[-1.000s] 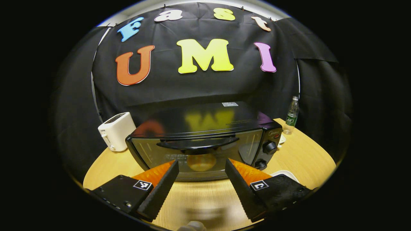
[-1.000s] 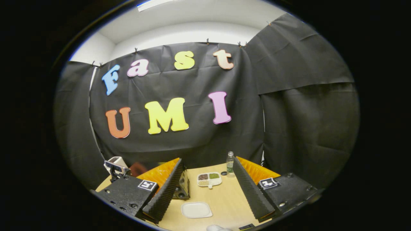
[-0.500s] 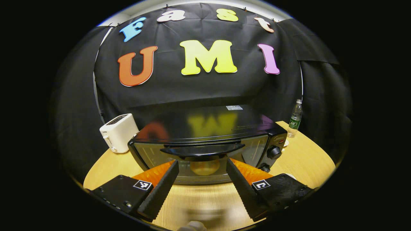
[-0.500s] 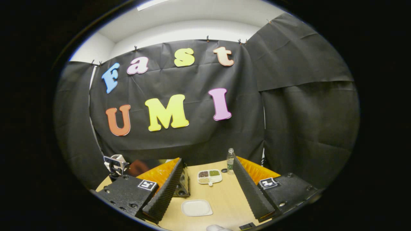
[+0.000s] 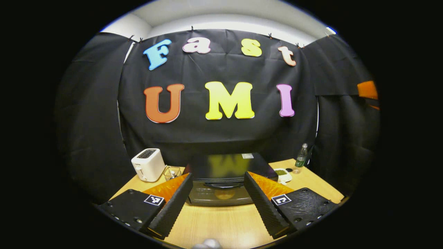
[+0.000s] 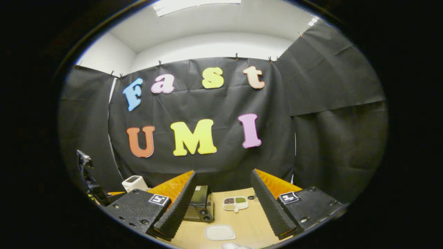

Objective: Open the electric oven with the left hand, put the food in, and close the electric oven.

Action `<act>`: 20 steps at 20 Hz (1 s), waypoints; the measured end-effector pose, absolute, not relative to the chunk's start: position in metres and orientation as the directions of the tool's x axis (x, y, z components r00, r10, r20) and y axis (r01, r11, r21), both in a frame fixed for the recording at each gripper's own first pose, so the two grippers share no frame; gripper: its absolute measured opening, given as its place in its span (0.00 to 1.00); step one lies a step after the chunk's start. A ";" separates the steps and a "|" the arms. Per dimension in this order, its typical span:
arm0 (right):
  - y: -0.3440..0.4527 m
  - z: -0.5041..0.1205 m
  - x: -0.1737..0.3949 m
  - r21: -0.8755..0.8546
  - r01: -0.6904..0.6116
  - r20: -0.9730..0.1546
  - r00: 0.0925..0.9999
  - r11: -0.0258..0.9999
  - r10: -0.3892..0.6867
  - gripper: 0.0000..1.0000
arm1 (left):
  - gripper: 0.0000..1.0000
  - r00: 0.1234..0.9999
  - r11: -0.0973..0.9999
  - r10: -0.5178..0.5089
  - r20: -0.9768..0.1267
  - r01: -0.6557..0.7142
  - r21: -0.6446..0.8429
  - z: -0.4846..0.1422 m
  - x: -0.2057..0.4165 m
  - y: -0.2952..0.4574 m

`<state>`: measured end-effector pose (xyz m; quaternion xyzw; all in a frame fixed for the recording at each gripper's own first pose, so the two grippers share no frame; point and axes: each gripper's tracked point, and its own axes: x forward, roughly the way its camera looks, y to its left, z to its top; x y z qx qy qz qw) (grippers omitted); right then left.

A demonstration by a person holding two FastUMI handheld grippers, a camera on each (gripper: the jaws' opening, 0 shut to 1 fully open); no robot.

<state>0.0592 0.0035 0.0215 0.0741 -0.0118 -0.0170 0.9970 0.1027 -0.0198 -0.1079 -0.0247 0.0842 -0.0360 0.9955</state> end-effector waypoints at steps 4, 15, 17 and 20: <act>0.012 0.046 0.051 0.138 0.012 0.053 0.998 0.990 -0.020 0.96 | 0.88 0.993 0.998 -0.045 -0.107 0.039 -0.054 -0.049 0.066 0.010; 0.020 0.020 0.008 0.046 0.020 -0.017 1.000 0.999 -0.019 0.96 | 0.96 0.999 0.999 -0.033 -0.003 0.033 -0.044 0.027 -0.004 0.027; 0.017 0.016 0.003 0.056 0.024 -0.029 0.999 0.998 -0.022 0.96 | 0.96 1.000 0.999 -0.030 -0.005 0.029 -0.043 0.027 -0.008 0.028; 0.012 0.015 -0.002 0.068 0.029 -0.037 0.999 0.997 -0.026 0.96 | 1.00 0.999 0.999 -0.032 -0.007 0.031 -0.042 0.026 -0.012 0.027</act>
